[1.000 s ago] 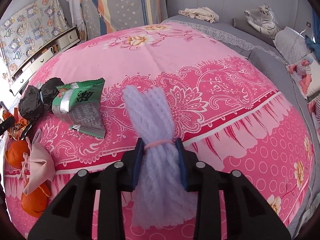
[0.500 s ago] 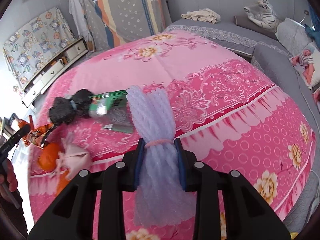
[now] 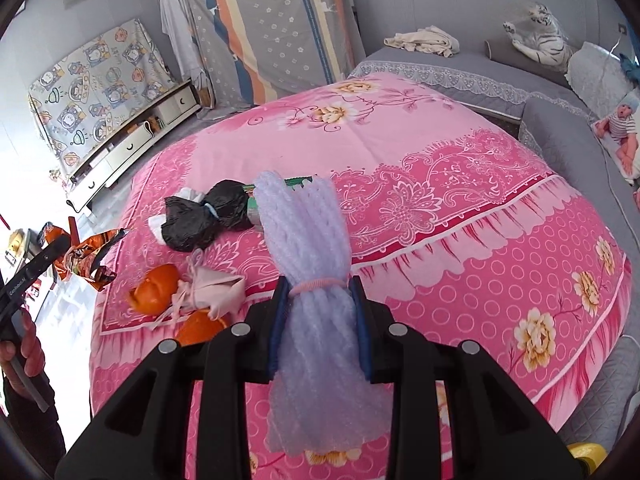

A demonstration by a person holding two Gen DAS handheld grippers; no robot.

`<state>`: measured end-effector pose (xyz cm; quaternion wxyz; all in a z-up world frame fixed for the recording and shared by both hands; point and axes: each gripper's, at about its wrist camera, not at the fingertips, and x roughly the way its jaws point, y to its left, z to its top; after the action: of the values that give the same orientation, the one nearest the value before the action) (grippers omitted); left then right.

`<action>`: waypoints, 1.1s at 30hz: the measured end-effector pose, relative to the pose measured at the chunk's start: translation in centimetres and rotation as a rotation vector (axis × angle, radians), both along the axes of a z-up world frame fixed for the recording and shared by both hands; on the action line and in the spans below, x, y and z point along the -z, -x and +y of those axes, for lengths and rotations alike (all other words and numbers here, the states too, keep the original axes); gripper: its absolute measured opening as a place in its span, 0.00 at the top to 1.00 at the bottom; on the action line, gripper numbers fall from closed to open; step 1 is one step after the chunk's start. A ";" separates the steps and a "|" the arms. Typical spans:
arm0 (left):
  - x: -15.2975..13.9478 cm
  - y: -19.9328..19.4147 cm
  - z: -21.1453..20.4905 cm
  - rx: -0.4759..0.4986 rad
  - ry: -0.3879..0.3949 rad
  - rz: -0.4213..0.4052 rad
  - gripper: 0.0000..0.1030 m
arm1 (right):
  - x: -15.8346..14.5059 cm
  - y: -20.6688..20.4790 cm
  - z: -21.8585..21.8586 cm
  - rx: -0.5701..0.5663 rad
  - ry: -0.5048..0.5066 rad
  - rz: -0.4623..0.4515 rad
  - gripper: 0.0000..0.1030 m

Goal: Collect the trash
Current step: 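Carry the foam net and chip bag in both tools over the bin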

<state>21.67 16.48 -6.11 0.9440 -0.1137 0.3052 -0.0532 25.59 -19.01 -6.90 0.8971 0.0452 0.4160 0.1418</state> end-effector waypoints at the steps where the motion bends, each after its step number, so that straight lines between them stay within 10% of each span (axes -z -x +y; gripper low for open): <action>1: -0.2 0.3 -0.2 0.004 -0.001 -0.003 0.71 | -0.2 0.3 0.0 -0.001 -0.004 -0.001 0.73; 33: -8.0 8.2 -14.5 0.259 -0.076 -0.128 0.71 | -8.0 11.9 -8.2 0.095 -0.119 -0.178 0.73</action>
<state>13.46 1.96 1.86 0.9504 -0.0337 0.2582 -0.1703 13.70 -27.19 1.14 0.9320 0.1052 0.3227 0.1272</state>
